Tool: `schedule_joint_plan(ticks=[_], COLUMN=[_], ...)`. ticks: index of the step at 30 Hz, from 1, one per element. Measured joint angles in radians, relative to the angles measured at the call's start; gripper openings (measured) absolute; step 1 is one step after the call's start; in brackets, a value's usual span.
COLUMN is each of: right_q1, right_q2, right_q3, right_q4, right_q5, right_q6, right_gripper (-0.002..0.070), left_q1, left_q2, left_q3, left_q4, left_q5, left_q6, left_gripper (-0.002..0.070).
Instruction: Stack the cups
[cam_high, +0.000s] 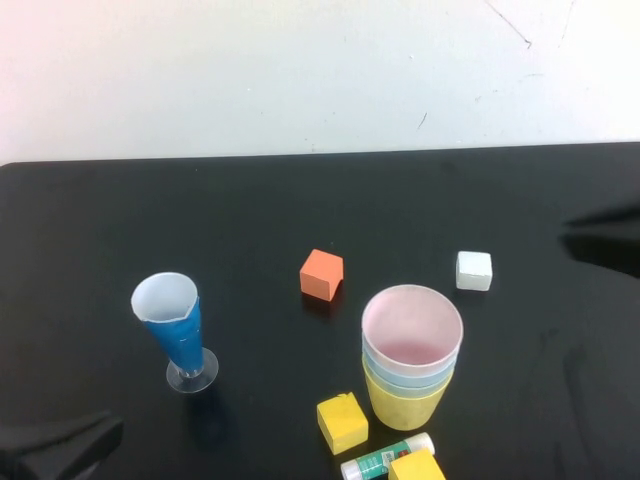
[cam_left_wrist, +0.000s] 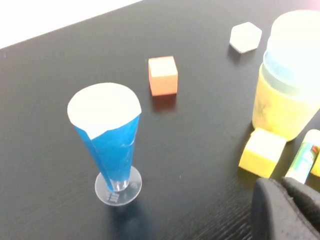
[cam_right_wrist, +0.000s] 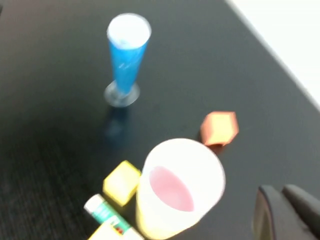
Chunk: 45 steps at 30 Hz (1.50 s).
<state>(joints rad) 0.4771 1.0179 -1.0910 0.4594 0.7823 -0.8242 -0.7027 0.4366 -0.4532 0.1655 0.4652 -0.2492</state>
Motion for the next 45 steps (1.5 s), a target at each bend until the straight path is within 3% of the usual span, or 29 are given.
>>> schedule_joint_plan(ticks=[10,15,33,45], right_q1=[0.0,0.0,0.0,-0.037], right_q2=[-0.553,-0.723,-0.763,-0.838], right_q3=[0.447,0.583,0.788,1.087], right_q4=[0.016,0.033,0.044,0.013], right_q5=[-0.323,-0.453,-0.479,-0.752], right_q6=[-0.024,-0.024,-0.025,0.003], right_gripper=[0.0012,0.0012,0.0011,0.0011], left_q1=[0.0,0.0,0.0,0.0], left_q2=[-0.038,-0.038,-0.038,-0.038], left_q3=[0.081,0.113,0.124,0.124], left_q4=[0.031,0.031,0.032,0.035], left_q5=[-0.036,-0.025,0.042,0.044], left_q6=[0.0,0.0,0.006,0.006], left_gripper=[0.0001,0.0001,0.0001,0.0001])
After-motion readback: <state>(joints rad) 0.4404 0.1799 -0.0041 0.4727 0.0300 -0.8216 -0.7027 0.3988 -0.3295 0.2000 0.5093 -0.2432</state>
